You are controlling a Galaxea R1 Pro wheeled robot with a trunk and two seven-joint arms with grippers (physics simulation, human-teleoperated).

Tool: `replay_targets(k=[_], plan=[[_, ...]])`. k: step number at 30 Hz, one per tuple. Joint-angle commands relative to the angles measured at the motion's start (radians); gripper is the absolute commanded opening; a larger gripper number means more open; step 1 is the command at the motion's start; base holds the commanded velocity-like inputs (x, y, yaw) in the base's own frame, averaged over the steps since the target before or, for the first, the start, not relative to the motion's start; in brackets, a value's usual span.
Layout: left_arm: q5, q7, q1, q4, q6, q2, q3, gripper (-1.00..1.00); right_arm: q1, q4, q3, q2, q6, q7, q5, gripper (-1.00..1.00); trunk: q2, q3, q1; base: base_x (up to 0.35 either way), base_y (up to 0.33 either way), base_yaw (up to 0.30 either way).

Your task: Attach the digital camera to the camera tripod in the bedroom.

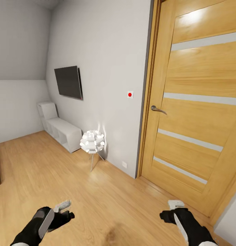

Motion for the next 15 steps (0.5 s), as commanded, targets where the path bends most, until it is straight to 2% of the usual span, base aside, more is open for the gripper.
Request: replay_targets(k=[1, 4, 5, 6, 8, 9, 12, 15], plan=[[0.006, 0.009, -0.067, 0.018, 0.014, -0.008, 0.002, 1.00, -0.049, -0.005, -0.004, 0.000, 0.011, 0.007, -0.023, 1.00, -0.001, -0.001, 0.000, 0.000, 0.000, 0.000], [0.005, 0.015, -0.146, 0.036, 0.023, -0.023, 0.002, 1.00, -0.103, -0.010, -0.005, -0.001, 0.017, 0.008, -0.077, 1.00, -0.001, -0.001, 0.000, 0.000, 0.000, 0.000], [0.004, 0.018, -0.181, 0.035, 0.026, -0.035, 0.002, 1.00, -0.126, -0.022, -0.005, -0.001, 0.023, 0.008, -0.108, 1.00, -0.001, -0.001, 0.000, 0.000, 0.000, 0.000], [0.004, 0.018, -0.194, 0.031, 0.027, -0.042, 0.002, 1.00, -0.134, -0.033, -0.005, -0.001, 0.029, 0.008, -0.124, 1.00, -0.001, -0.001, 0.000, 0.000, 0.000, 0.000], [0.004, 0.021, -0.212, 0.018, 0.029, -0.059, 0.002, 1.00, -0.146, -0.071, -0.005, 0.000, 0.048, 0.009, -0.150, 1.00, -0.001, -0.001, 0.000, 0.000, 0.000, 0.000], [0.003, 0.022, -0.224, 0.002, 0.030, -0.077, 0.001, 1.00, -0.153, -0.125, -0.005, 0.002, 0.077, 0.009, -0.170, 1.00, -0.001, -0.001, 0.000, 0.000, 0.000, 0.000], [0.002, 0.023, -0.236, -0.023, 0.031, -0.109, -0.006, 1.00, -0.161, -0.245, 0.000, 0.006, 0.147, 0.006, -0.188, 1.00, -0.001, -0.001, 0.000, 0.000, 0.000, 0.000], [0.002, 0.021, -0.240, -0.038, 0.032, -0.123, -0.025, 1.00, -0.164, -0.308, 0.003, 0.015, 0.197, 0.007, -0.197, 1.00, -0.001, -0.001, 0.000, 0.000, 0.000, 0.000]])
